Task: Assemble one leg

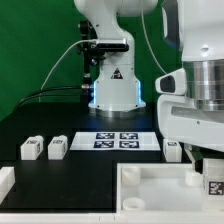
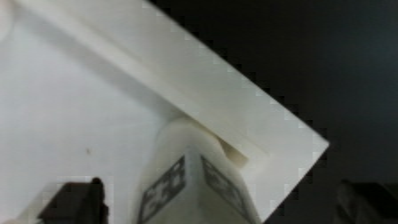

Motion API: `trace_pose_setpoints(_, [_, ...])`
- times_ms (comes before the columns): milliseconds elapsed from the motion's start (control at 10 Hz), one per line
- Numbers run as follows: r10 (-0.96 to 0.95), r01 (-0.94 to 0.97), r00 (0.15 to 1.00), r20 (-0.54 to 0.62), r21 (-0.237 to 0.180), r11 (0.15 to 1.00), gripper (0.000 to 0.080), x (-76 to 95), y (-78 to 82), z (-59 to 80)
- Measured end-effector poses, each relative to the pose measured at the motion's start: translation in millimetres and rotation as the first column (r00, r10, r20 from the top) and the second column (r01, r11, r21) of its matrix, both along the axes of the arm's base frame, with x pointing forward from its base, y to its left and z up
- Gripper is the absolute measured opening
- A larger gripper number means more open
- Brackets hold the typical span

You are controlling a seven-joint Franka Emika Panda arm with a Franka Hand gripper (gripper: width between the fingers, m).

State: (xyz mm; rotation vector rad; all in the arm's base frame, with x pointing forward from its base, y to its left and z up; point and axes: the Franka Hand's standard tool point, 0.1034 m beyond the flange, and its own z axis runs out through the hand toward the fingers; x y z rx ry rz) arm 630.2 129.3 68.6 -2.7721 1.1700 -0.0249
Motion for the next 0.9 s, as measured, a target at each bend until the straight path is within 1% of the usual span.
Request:
trace_pose_setpoints(100, [0.233, -0.232, 0.972, 0.021, -0.040, 0.972, 0.0649, 3.0, -4.4, -0.1])
trace_pose_setpoints(200, [0.367, -0.365, 0.930, 0.034, -0.062, 0.929, 0.0649, 7.1, -6.5, 2.7])
trace_pose_setpoints(300, [0.439, -0.436, 0.898, 0.038, -0.075, 0.897, 0.0649, 8.0, -6.0, 3.4])
trace_pose_setpoints(400, [0.413, -0.410, 0.910, 0.037, -0.070, 0.910, 0.0535, 7.6, -6.1, 2.9])
trace_pose_setpoints(500, [0.389, -0.386, 0.920, 0.036, -0.068, 0.920, 0.0535, 7.6, -6.1, 2.9])
trace_pose_setpoints(600, [0.381, -0.378, 0.924, 0.035, -0.066, 0.923, 0.0400, 7.6, -6.1, 2.9])
trace_pose_setpoints(700, [0.287, -0.285, 0.958, 0.023, -0.058, 0.957, 0.0400, 6.0, -10.5, 0.9])
trace_pose_setpoints(800, [0.170, -0.169, 0.985, 0.016, -0.048, 0.984, 0.0302, 6.1, -11.3, 0.9])
trace_pose_setpoints(900, [0.072, -0.072, 0.997, 0.008, -0.040, 0.997, 0.0301, 6.3, -13.1, 0.8])
